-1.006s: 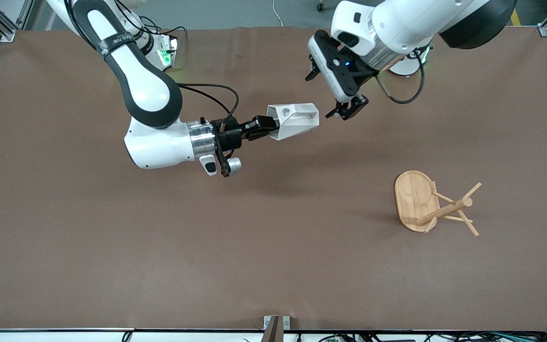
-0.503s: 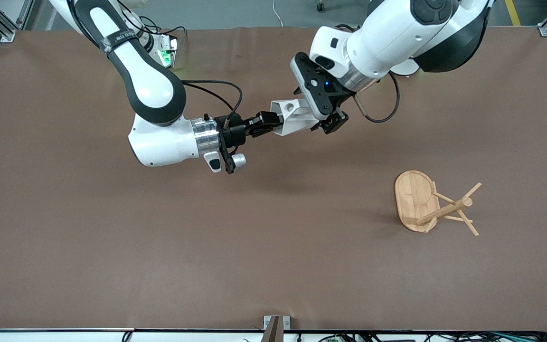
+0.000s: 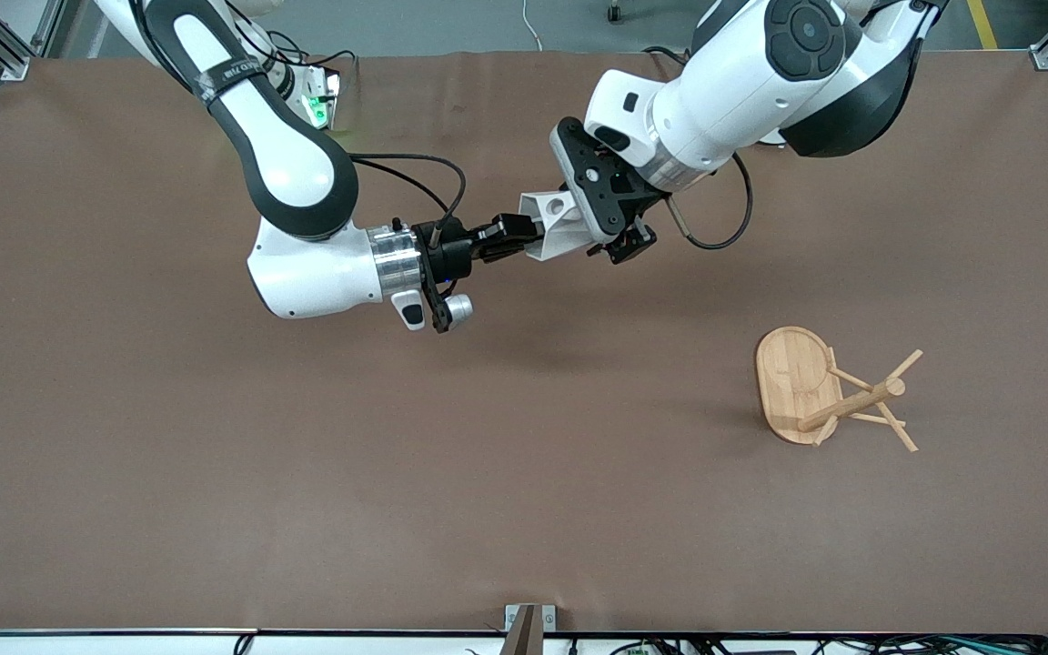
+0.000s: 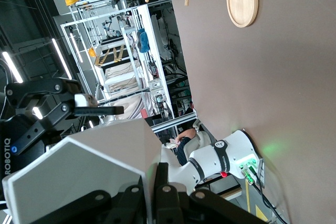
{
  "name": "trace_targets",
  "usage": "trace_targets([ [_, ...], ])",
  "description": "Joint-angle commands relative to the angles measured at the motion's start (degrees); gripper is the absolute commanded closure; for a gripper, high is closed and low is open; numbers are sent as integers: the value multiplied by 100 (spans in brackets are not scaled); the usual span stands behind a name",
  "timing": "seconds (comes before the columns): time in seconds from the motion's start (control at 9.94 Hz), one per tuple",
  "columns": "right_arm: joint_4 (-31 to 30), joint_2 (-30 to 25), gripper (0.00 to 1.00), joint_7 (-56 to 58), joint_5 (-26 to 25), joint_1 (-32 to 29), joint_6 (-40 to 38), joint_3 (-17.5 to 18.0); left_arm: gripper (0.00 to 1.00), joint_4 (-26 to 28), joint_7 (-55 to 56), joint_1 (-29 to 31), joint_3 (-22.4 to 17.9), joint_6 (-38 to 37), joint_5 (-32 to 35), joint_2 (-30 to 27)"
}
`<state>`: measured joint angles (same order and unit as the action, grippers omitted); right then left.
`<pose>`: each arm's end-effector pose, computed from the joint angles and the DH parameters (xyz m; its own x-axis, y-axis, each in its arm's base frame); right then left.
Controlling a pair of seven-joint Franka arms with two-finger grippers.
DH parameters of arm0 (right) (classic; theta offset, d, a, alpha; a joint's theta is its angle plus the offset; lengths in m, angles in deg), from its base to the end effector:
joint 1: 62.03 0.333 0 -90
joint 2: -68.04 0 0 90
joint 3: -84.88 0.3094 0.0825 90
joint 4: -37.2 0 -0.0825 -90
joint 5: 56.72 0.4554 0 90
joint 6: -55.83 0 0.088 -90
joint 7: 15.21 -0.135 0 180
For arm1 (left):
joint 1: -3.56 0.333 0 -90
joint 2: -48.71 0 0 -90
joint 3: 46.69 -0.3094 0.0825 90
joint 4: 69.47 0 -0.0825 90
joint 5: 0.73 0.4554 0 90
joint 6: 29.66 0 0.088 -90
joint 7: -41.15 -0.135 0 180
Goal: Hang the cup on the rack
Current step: 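Grasp the cup's open end with the left gripper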
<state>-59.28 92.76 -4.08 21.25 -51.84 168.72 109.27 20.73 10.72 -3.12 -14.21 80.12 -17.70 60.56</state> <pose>0.5795 0.4689 0.3693 0.9325 0.2490 -0.2616 -0.1949 -0.2628 -0.9450 0.5477 -0.4485 0.5112 0.4547 -0.8319 0.3183 -0.8850 -0.3818 0.2665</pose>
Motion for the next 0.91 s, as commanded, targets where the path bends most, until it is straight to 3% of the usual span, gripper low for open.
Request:
trace_targets([
  [0.0,41,-37,99,-137,148,-70,-12,180,92,164,-41,-44,13,44,133,107],
  [0.1,41,-37,98,-207,139,-70,31,180,99,164,-41,-35,13,44,133,107],
  [0.2,50,-55,84,-268,130,-70,14,180,100,164,-59,-18,13,44,133,107],
  [0.3,33,-55,2,-269,121,-35,58,180,100,164,-67,-9,13,44,133,107],
  [0.6,-73,-116,0,-374,-123,-262,93,128,100,164,-94,35,4,44,133,107],
  [0.81,-21,-178,0,-1003,-1366,-578,93,110,100,164,-94,53,-5,44,133,116],
])
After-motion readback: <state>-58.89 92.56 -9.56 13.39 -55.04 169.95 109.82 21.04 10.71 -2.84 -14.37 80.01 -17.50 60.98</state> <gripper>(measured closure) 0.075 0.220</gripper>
